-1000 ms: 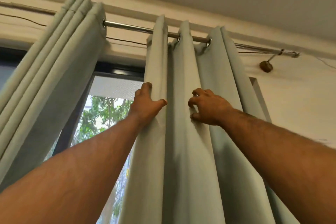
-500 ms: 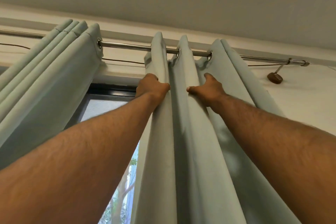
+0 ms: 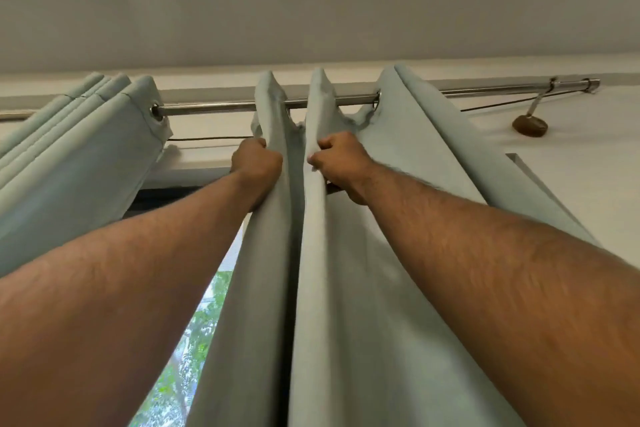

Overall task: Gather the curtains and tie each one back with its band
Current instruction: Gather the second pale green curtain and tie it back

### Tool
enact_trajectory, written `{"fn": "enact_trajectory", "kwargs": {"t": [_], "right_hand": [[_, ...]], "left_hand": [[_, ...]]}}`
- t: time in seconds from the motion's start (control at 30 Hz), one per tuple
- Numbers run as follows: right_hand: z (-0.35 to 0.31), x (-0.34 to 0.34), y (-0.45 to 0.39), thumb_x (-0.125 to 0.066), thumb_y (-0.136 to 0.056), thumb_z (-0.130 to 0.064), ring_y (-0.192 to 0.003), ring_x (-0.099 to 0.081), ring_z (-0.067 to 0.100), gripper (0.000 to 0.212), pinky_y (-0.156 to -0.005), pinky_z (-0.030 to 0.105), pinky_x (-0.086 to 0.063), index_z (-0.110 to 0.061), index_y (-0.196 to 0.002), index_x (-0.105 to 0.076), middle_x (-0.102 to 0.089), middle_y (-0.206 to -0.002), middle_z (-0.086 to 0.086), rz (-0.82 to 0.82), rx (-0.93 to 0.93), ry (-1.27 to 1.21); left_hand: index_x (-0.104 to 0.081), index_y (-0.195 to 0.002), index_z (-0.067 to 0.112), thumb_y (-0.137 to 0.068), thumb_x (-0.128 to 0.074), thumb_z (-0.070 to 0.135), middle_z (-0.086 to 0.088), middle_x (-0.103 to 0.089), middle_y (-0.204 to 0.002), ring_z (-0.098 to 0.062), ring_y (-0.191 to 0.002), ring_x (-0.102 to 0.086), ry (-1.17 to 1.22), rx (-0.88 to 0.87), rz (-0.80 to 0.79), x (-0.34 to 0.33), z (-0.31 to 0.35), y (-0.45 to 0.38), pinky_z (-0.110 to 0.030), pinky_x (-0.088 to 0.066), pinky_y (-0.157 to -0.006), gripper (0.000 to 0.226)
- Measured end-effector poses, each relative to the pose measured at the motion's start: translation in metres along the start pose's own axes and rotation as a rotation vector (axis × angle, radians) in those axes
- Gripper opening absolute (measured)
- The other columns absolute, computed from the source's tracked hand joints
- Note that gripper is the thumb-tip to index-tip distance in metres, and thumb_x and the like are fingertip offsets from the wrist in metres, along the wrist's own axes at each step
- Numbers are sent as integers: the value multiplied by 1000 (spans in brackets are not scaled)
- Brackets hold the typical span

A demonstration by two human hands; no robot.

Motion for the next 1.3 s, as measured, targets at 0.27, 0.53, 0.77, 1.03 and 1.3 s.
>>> {"fn": "enact_trajectory", "kwargs": {"t": [0.27, 0.53, 0.77, 1.03, 1.3], "right_hand": [[2, 113, -18, -52, -84, 1, -77, -62, 24, 31, -47, 23, -47, -10, -106, -71, -66, -99, 13, 127, 137, 254], [14, 180, -26, -54, -93, -34, -61, -60, 15, 29, -51, 20, -42, -13, -87, -73, -74, -84, 7, 140, 151, 231], [60, 194, -25, -69, -76, -49, -103, -59, 31, 45, -86, 35, -47, -15, -104, -62, -64, -114, 9, 258, 47, 605], [71, 144, -36, -67, -82, -28, -111, -59, 33, 49, -96, 38, -49, -10, -126, -57, -61, -126, 12, 252, -67, 456], [2, -6, -35, -45, -90, 14, -100, -61, 38, 24, -99, 56, -46, 14, -108, -61, -60, -107, 37, -92, 64, -28]], "left_hand": [[-68, -84, 13, -89, -48, -1, -6, -64, -72, -18, -61, -63, 329, -95, -245, -117, 85, 30, -21, -52, -46, 25], [-65, -103, 17, -74, -64, 59, -6, -69, -99, -26, -89, -67, 480, 103, -210, -163, 105, 38, -39, -57, -80, 50], [-44, -134, 22, -73, -69, 17, -3, -52, -114, -26, -96, -55, 62, -107, -21, -122, 88, 27, -29, -47, -78, 67], [-43, -143, 40, -80, -45, 7, -3, -48, -146, -30, -126, -51, -253, -177, 35, -68, 59, 13, -34, -40, -108, 71], [-72, -113, 23, -83, -56, 7, -11, -67, -121, -29, -113, -61, -131, -267, 20, -30, 41, -4, -30, -48, -96, 37]]}}
Point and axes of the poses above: each hand's wrist, its own y-axis away from the middle knuckle, its own x-axis out of the back of the hand, z = x × y, the point moved 7 cm from there along -y, towards the middle knuckle
